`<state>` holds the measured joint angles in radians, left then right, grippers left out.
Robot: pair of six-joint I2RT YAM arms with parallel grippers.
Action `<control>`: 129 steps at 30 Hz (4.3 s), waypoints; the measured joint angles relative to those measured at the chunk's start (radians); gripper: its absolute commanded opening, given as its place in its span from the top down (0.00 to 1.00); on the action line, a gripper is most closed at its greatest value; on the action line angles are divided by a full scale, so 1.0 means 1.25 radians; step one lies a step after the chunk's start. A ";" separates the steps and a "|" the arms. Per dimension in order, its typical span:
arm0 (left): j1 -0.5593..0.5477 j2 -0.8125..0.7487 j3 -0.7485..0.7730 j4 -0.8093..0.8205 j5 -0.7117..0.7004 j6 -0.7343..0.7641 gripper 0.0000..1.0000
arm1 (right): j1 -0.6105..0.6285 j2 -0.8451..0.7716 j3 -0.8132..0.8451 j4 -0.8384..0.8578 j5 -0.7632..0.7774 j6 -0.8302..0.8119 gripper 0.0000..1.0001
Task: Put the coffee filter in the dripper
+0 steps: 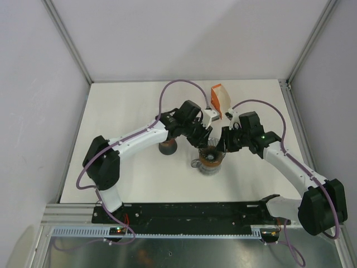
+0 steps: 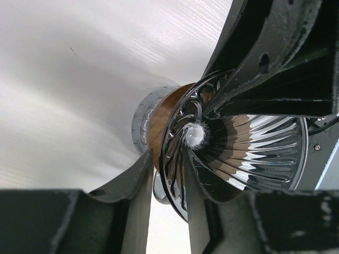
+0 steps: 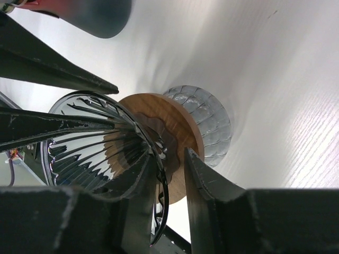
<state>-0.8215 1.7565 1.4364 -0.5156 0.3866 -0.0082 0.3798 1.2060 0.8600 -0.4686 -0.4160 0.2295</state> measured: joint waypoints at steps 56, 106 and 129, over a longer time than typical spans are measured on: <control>0.353 -0.221 0.209 -0.130 -0.104 0.091 0.02 | -0.152 0.300 0.297 0.357 0.141 -0.276 0.56; 0.436 -0.203 0.190 -0.143 -0.082 0.091 0.03 | -0.124 0.557 0.579 0.193 0.259 -0.290 1.00; 0.432 -0.271 0.147 -0.146 0.060 0.091 0.04 | 0.098 0.086 0.704 -0.412 0.284 -0.140 1.00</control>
<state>-0.2813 1.4174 1.6199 -0.6979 0.4614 0.1051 0.5022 1.3140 1.7405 -0.9833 -0.0612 0.0547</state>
